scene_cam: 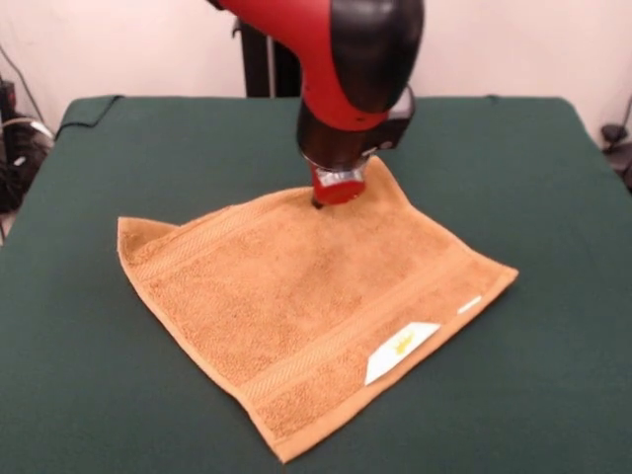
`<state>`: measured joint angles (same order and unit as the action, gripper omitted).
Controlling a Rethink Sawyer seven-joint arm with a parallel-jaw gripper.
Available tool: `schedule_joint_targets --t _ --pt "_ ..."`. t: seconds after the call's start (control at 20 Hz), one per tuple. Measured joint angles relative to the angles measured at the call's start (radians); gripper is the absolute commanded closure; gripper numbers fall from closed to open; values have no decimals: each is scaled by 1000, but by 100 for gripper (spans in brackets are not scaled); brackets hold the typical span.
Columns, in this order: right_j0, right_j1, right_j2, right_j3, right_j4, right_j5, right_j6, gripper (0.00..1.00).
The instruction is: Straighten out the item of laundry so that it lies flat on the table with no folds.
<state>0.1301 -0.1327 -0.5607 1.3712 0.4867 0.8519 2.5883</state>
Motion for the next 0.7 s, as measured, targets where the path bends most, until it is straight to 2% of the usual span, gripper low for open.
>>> schedule_joint_targets --t 0.7 --pt "28 17 -65 -28 0 184 0 100"
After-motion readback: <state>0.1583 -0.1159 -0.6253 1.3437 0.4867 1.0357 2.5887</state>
